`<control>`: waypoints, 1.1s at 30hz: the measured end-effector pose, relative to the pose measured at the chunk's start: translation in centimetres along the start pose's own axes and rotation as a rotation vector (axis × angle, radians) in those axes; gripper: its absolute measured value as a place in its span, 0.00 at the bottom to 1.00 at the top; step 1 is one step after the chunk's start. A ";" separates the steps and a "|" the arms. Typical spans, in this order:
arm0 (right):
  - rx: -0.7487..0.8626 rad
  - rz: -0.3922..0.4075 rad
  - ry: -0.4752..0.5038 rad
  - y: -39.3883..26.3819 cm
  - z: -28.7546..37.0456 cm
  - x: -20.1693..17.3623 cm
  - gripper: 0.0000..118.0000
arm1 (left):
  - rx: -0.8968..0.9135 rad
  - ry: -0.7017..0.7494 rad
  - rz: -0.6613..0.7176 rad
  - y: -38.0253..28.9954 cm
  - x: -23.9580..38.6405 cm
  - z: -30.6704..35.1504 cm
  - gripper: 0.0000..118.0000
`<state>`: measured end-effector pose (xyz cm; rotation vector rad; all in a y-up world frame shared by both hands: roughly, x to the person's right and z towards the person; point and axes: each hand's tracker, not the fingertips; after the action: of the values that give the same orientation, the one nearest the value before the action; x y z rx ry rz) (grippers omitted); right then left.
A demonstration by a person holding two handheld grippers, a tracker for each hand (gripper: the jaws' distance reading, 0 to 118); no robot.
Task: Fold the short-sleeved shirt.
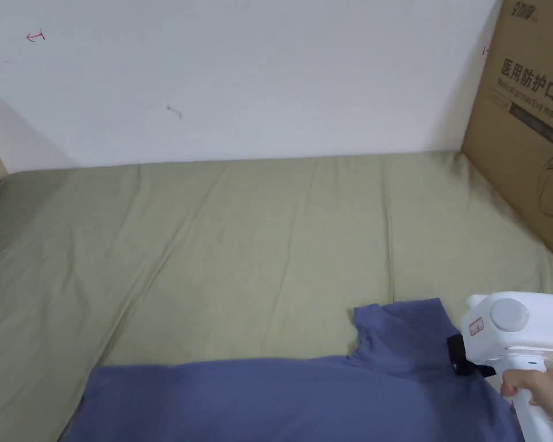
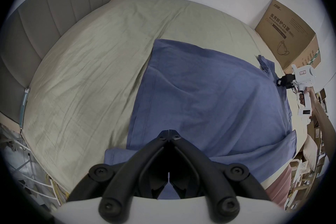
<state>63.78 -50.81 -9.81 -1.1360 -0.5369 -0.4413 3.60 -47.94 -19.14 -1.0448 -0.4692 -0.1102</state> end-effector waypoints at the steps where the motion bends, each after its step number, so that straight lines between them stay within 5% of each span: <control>1: -0.008 -0.025 0.048 0.1 0.3 0.1 0.03 | 0.004 -0.001 -0.003 0.1 0.0 0.1 0.00; 7: 0.004 -0.010 0.020 0.1 1.2 -0.5 0.03 | 0.056 -0.026 -0.003 2.7 -0.5 -0.4 0.03; 8: 0.011 -0.020 0.030 0.0 1.5 -0.5 0.03 | 0.081 -0.023 -0.002 3.7 -0.6 -0.8 0.19; 9: 0.018 -0.018 0.030 0.1 1.6 -0.5 0.03 | 0.084 -0.024 0.003 4.8 -0.7 -1.4 0.44; 10: 0.021 -0.011 0.027 0.1 1.7 -0.5 0.03 | 0.088 -0.013 0.007 6.2 -0.7 -2.3 0.81; 11: 0.022 -0.005 0.026 0.1 1.8 -0.5 0.03 | 0.084 -0.012 0.007 7.7 -0.9 -3.4 0.96; 12: 0.022 0.000 0.022 0.1 1.8 -0.5 0.03 | 0.074 0.003 0.012 9.4 -0.9 -4.8 0.99; 21: 0.018 -0.008 0.026 -0.1 1.5 -0.3 0.03 | -0.033 0.103 0.023 18.3 -1.6 -16.6 0.92; 23: 0.015 -0.005 0.026 -0.1 1.2 -0.5 0.03 | -0.094 0.072 0.030 17.7 -1.3 -18.3 0.72; 25: 0.012 -0.004 0.024 -0.1 1.0 -0.5 0.03 | -0.050 0.126 -0.015 17.4 -0.4 -17.5 0.69; 26: 0.013 -0.004 0.025 -0.1 1.0 -0.5 0.03 | -0.063 0.118 -0.014 17.9 -0.3 -17.2 0.59; 29: 0.051 -0.024 0.044 -0.4 1.5 -0.3 0.03 | -0.085 0.090 -0.011 18.9 -0.8 -16.1 0.03; 33: 0.138 -0.029 0.088 -1.2 4.6 -0.6 0.03 | -0.061 0.073 -0.042 18.9 -0.1 -13.1 0.03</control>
<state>61.79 -46.92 -7.81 -0.9732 -0.4998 -0.4696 13.47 -49.60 -39.84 -1.0872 -0.4237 -0.2009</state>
